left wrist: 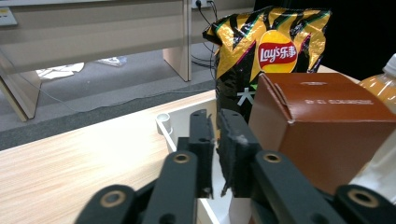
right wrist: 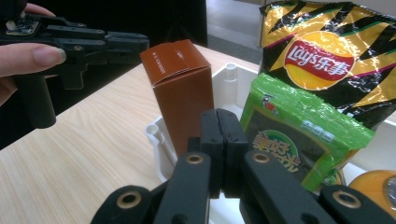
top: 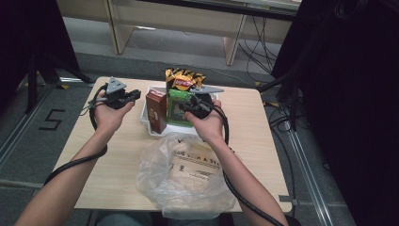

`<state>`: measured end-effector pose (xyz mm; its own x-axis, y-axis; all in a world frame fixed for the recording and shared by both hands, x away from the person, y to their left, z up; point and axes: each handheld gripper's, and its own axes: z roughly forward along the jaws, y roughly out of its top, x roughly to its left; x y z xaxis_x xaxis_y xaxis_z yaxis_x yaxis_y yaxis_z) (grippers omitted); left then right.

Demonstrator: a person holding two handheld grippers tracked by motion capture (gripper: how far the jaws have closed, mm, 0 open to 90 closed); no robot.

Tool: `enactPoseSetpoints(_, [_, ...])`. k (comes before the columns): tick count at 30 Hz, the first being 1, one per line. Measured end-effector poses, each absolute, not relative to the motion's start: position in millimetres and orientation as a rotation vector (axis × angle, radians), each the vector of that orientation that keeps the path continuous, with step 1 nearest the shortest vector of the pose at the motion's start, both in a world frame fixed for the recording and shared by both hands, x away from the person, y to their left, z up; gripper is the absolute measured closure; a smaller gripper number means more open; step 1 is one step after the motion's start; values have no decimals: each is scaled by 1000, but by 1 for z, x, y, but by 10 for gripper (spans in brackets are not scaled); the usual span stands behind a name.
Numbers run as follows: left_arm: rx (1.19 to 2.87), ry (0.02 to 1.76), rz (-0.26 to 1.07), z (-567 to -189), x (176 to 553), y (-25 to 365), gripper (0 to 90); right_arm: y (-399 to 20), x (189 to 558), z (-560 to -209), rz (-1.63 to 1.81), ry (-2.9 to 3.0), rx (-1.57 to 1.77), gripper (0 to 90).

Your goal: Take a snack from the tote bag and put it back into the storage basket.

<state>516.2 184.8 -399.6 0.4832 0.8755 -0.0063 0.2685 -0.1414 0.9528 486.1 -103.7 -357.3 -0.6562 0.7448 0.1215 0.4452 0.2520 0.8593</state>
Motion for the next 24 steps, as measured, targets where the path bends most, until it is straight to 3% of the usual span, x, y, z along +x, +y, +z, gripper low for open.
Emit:
enactPoseSetpoints(5, [1691, 988, 713, -403, 524, 185, 890, -94, 491, -364, 1347, 2238, 1089, 900])
enactPoseSetpoints(24, [1729, 992, 684, -411, 530, 171, 892, -65, 511, -381, 1303, 2312, 1139, 900])
